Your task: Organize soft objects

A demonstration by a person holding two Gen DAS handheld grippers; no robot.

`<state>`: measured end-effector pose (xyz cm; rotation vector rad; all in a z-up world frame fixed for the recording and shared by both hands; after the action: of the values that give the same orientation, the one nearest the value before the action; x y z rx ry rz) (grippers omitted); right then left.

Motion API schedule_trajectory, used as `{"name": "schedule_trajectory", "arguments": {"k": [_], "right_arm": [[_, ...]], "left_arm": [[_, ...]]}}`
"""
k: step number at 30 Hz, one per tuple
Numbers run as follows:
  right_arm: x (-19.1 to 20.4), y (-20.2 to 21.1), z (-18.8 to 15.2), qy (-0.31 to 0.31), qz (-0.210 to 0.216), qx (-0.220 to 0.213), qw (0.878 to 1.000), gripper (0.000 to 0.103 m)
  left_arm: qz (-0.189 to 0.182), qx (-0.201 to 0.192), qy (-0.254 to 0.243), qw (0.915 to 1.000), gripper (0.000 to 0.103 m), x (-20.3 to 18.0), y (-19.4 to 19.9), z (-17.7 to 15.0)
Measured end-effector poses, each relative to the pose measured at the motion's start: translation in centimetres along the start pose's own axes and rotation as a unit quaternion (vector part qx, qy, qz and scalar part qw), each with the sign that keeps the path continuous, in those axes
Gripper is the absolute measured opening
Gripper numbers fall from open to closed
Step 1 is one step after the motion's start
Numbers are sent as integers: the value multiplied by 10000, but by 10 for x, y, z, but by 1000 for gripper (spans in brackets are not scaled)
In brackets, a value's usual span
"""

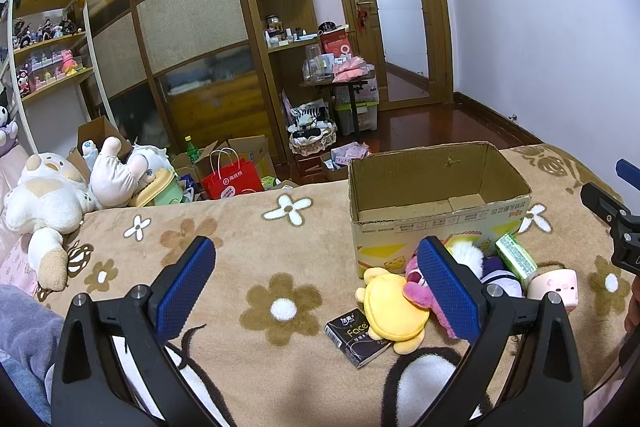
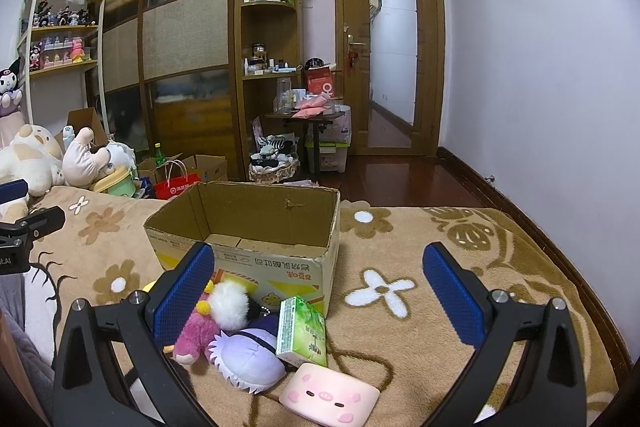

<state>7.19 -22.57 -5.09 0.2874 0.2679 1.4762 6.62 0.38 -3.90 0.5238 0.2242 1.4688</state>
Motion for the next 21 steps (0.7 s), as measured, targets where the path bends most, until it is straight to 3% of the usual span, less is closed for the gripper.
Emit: {"name": "schedule_trajectory", "arguments": {"k": [21], "right_arm": [[0,-1,-1,0,3,10,10000,103]], "left_arm": [[19,15,-10,10000,100,0,0,-3]]}}
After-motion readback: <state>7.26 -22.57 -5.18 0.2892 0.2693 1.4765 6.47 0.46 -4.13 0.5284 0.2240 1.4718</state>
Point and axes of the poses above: each gripper's, at about its wrist camera, not at the fingertips, and y roughly against the way its jaws point, x to its left, z to its top, the point moved 8 cm from there along -y, roughly the way its jaws point, and after that the axes turned 3 degrees about -x, right-handed, at the moved point
